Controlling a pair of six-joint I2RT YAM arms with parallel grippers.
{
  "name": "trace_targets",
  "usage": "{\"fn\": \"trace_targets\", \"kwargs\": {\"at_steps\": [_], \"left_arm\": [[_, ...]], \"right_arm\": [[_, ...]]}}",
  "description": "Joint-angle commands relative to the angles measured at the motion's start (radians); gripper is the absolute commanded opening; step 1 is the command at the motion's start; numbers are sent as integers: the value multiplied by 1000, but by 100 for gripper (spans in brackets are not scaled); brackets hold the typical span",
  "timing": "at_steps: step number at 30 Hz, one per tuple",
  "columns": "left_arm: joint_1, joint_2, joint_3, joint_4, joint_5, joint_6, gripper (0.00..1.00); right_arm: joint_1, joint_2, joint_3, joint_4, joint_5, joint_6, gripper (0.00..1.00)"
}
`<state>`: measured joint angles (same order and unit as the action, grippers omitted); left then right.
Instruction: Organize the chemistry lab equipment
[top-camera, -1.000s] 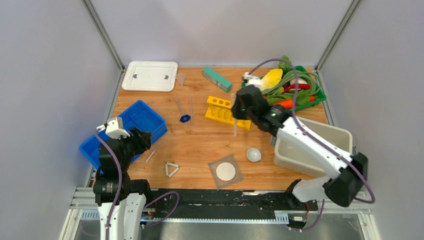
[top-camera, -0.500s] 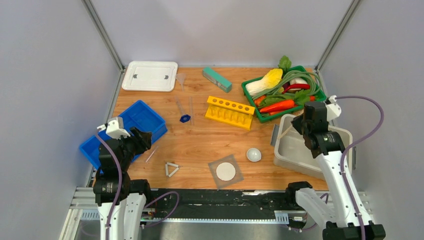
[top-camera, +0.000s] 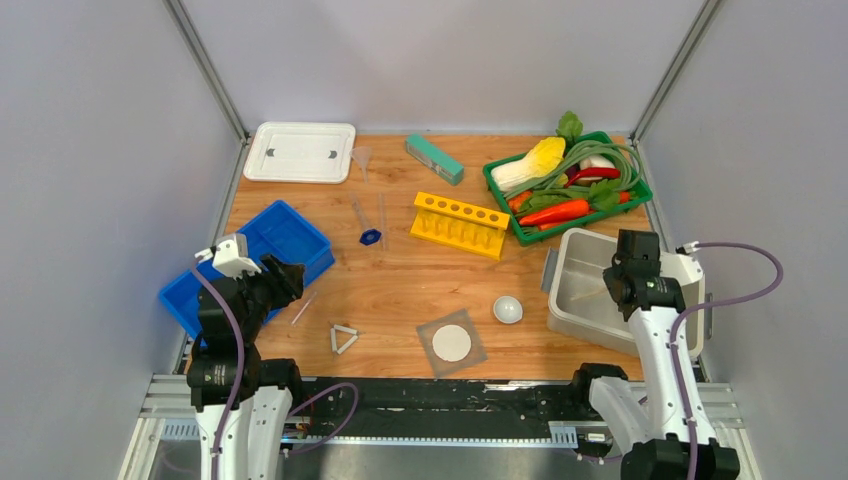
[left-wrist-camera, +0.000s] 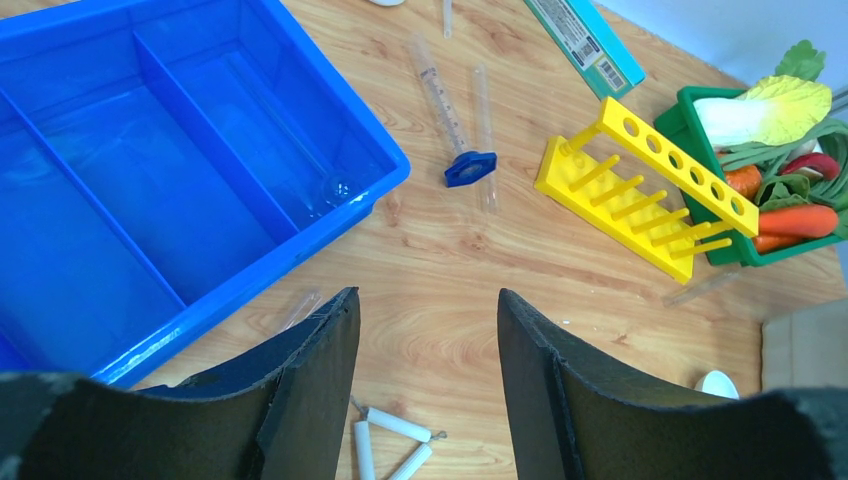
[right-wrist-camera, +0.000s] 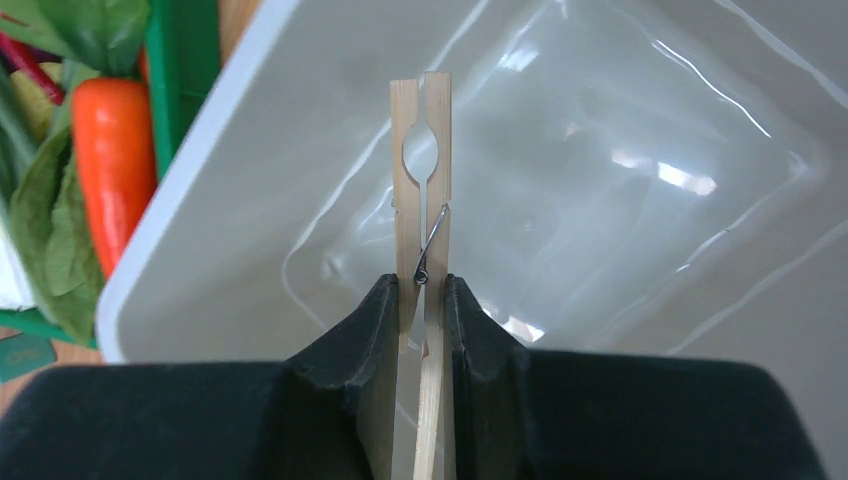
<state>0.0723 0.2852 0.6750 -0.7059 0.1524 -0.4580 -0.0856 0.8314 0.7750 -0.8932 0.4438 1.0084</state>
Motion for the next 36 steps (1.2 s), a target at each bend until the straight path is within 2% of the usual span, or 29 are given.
{"fn": "trace_targets", "kwargs": {"at_steps": [1, 7, 15, 21, 24, 27, 31, 33, 36], "left_arm": [[-2, 11, 5, 34, 12, 5, 61], [-2, 16, 3, 36, 10, 4, 61], [-3, 23, 1, 36, 13, 5, 62], [-2, 32, 0, 39, 19, 5, 63], [-2, 40, -2, 42, 36, 9, 63], [-2, 63, 5, 36, 52, 15, 63], [-2, 109, 11, 25, 81, 15, 64], [-3, 134, 18, 14, 102, 13, 64], [-2, 169, 28, -9, 116, -4, 63]], "right_arm": [[-39, 12, -39, 28, 16, 62, 10], [-69, 43, -46, 45, -11, 62, 25], [-69, 0, -5, 74, -65, -10, 32], [-69, -63, 41, 68, -97, -65, 43], [-68, -89, 64, 141, -233, -200, 45], [-59, -129, 67, 272, -492, -356, 48], [27, -143, 99, 332, -612, -412, 48], [82, -134, 121, 332, -608, -421, 48], [275, -114, 144, 355, -585, -432, 48]]}}
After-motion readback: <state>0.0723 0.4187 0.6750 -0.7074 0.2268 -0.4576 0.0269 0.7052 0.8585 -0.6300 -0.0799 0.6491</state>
